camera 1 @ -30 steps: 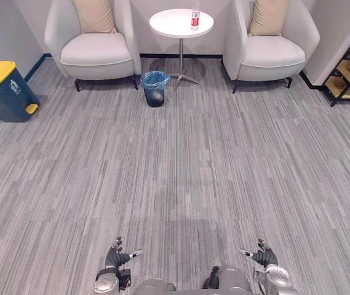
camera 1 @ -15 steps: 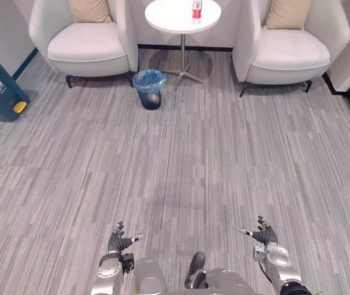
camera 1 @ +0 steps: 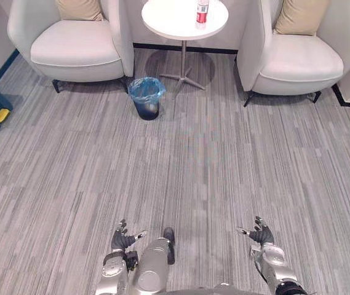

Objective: Gather rubbish on tea table into small bin, then transfer packed bag to large trash can.

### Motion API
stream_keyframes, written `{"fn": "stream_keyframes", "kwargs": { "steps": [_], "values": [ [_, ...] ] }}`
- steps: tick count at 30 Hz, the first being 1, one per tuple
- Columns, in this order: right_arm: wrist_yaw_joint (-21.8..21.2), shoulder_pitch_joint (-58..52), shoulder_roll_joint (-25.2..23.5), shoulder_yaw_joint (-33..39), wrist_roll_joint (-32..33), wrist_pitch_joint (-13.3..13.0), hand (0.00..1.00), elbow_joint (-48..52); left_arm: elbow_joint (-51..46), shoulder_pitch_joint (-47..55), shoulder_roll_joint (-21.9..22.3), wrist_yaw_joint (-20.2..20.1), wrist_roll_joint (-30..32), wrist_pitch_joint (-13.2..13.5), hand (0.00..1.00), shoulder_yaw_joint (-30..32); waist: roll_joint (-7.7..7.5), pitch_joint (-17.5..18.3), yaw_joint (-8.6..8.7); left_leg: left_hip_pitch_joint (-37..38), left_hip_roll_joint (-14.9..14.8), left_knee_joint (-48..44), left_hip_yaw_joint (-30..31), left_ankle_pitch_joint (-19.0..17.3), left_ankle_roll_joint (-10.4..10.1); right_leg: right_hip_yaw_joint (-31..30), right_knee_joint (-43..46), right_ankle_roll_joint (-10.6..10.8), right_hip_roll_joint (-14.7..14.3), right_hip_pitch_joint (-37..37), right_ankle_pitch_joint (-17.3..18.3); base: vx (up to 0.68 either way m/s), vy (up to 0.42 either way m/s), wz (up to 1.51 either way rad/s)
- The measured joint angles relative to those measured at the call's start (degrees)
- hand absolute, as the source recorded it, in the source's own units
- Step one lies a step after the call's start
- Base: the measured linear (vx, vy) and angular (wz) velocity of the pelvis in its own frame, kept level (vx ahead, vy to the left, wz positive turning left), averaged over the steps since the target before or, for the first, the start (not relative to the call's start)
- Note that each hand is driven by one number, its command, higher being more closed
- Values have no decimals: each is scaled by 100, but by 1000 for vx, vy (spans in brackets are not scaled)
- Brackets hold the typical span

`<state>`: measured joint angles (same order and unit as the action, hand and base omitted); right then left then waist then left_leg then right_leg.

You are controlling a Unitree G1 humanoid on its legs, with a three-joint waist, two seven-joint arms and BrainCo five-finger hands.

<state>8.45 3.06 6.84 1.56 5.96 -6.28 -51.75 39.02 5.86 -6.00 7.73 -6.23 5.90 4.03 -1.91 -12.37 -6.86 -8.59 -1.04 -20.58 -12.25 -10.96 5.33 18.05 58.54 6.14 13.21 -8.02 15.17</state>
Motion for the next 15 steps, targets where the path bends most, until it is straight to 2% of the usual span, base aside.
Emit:
{"fn": "stream_keyframes", "kwargs": {
  "steps": [1,2,5,6,7,8,9,10,11,12,13,14,15],
  "values": [
    [1,-6,-4,10,0,-2,0,-51,-6,-37,-51,2,-17,1,0,12,-10,18,21,231,27,202,72,-25,-8,146,-90,-103,56,-262,59,413,61,26],
    [2,48,1,19,0,0,0,-105,-9,-63,-98,3,-34,2,0,16,-8,17,31,332,25,291,119,-24,-9,244,-280,-106,56,-366,76,410,39,30],
    [-2,91,46,24,1,10,0,-218,-8,-87,-94,5,-40,6,0,62,32,-2,118,885,-27,749,278,-57,-89,554,-2075,-114,-111,-765,37,430,-27,25],
    [-2,127,50,25,1,10,0,-242,21,-86,-96,4,-39,5,0,62,31,-4,157,1010,-37,851,302,-83,-135,542,-2686,-158,-183,-857,-97,391,-71,17],
    [-2,148,59,25,1,10,0,-265,66,-97,-100,4,-39,6,0,62,38,-9,158,1131,-60,916,328,-136,-227,477,-3289,-175,-292,-941,-341,474,-144,23],
    [-2,127,56,25,2,11,0,-275,137,-116,-107,6,-37,5,0,58,15,-6,181,1339,-77,974,394,-234,-393,230,-4171,-177,-482,-931,-843,317,-113,22],
    [0,112,55,24,1,11,0,-273,146,-110,-108,6,-36,5,0,58,5,-1,184,1368,-77,970,424,-271,-452,164,-4297,-197,-514,-931,-946,410,-185,46],
    [1,24,51,24,1,12,0,-271,160,-74,-112,6,-35,6,0,58,-54,28,216,1486,-74,950,503,-421,-625,-78,-4376,-399,-545,-934,-1238,335,-218,71],
    [0,-73,50,26,1,14,0,-261,159,-46,-115,7,-31,17,0,61,-64,74,312,1571,-142,844,698,-700,-714,-85,-4093,-670,-552,-936,-1540,519,-360,88],
    [-2,-123,59,28,1,16,0,-261,189,-30,-92,6,-31,16,0,63,23,99,353,1620,-314,645,803,-869,-850,-37,-3825,-668,-655,-943,-1472,549,-372,62],
    [-4,-152,53,27,2,22,0,-264,213,-3,-85,3,-28,13,0,63,111,130,304,1513,-461,310,850,-936,-956,33,-3806,-726,-777,-903,-1310,564,-412,24],
    [-13,-183,27,17,4,20,0,-192,212,27,-89,2,-18,8,0,85,186,147,285,834,-836,-1146,913,-885,-1035,172,-4010,-837,-1067,-686,-1189,472,-333,5],
    [-6,-211,36,25,20,11,0,-110,210,47,-61,-1,-15,1,0,107,250,138,287,502,-1013,-1879,928,-724,-1018,228,-4143,-912,-1219,-545,-1204,447,-342,-6]
  ]
}}
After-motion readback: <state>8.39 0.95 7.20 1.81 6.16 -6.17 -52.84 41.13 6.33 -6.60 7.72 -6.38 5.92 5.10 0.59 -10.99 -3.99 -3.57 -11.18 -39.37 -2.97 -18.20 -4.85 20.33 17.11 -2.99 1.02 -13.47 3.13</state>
